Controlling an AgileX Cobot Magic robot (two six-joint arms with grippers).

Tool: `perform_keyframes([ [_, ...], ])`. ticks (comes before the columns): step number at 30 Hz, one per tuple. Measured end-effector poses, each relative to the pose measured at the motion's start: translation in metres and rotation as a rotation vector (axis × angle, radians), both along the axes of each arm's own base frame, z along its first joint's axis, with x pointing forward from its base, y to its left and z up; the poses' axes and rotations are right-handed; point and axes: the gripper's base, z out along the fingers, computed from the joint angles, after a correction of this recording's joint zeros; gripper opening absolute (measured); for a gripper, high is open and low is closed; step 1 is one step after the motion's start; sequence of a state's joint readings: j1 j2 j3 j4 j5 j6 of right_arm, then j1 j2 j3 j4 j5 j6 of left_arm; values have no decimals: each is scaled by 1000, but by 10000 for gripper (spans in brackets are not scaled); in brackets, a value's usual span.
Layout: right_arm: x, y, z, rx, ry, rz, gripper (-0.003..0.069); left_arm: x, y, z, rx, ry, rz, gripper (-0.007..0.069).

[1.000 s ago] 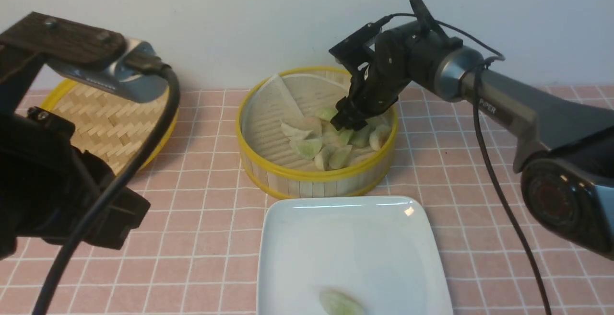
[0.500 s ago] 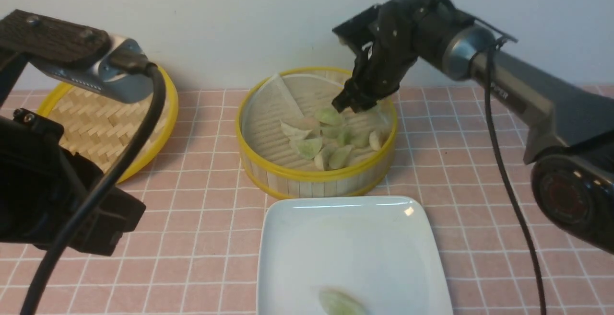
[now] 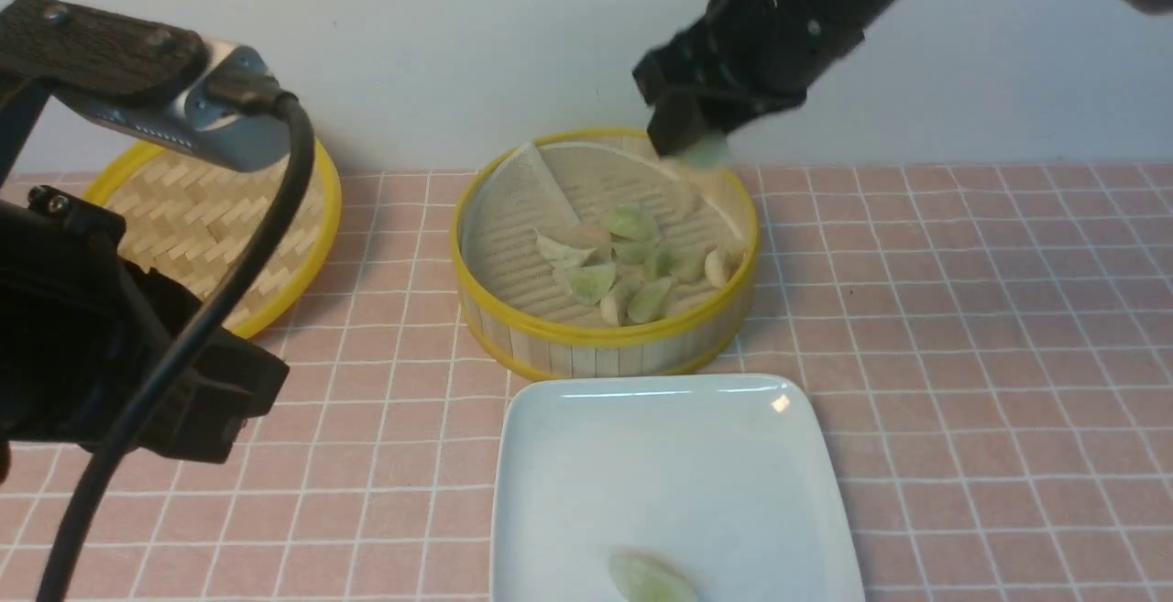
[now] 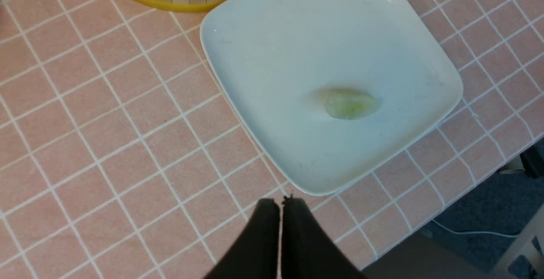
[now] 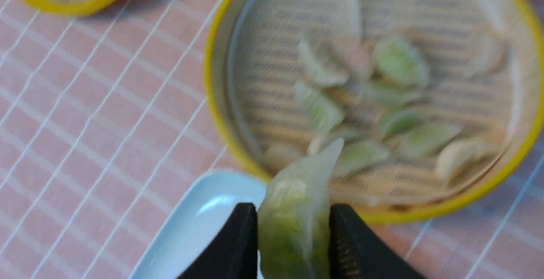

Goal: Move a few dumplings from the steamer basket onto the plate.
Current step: Use the right arm to put the dumpling into the plate

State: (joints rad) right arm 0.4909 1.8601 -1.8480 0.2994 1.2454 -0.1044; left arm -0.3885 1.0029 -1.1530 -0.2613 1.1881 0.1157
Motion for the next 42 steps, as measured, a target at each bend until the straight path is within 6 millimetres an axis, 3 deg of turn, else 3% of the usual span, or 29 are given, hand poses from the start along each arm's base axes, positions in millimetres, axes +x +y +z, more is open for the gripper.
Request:
perform_keyframes([
  [1,-8,1,-7,-12,27,10,195,0,0,0,-1,-1,1,-6],
  [5,-44,8,-83,-131,225,58,195,3,-1,-8,1,-5,1,-6],
  [9,-49,9,-128,-159,268,37,196,3,-1,-15,9,14,1,-6],
  [14,-42,13,-147,-144,258,9,265,3,-1,-16,7,17,1,-6],
  [15,-41,14,-148,-134,244,1,324,3,-1,-16,7,17,1,-6],
  [18,-39,16,-144,-120,246,-14,413,3,-1,-16,7,17,1,-6],
  [21,-36,18,-132,-112,256,-29,477,3,-1,-16,6,18,0,-6],
  [23,-36,18,-116,-121,263,-33,472,3,-1,-16,7,18,-1,-6],
  [25,-40,13,-93,-126,239,-40,428,3,-1,-16,10,16,-7,-6],
  [27,-52,1,-58,-126,178,-65,317,2,-1,-16,14,8,-17,-6],
  [28,-54,-1,-55,-126,172,-68,317,2,-1,-15,14,7,-18,-6],
  [29,-66,-12,-28,-116,118,-95,225,1,0,-15,16,-1,-25,-6],
  [30,-72,-18,-16,-111,90,-113,191,0,0,-14,15,-6,-27,-6],
  [32,-100,-41,30,-50,-33,-158,73,-4,1,-11,8,-27,-29,-6],
  [36,-169,-92,92,113,-281,-229,-3,-15,6,-3,-9,-76,-29,-6],
  [39,-229,-136,111,266,-510,-269,-13,-23,10,4,-34,-136,-22,-6],
  [40,-238,-144,108,297,-558,-277,-13,-26,11,7,-42,-154,-20,-6],
  [42,-279,-173,97,410,-734,-290,-13,-32,14,12,-61,-198,-14,-6],
])
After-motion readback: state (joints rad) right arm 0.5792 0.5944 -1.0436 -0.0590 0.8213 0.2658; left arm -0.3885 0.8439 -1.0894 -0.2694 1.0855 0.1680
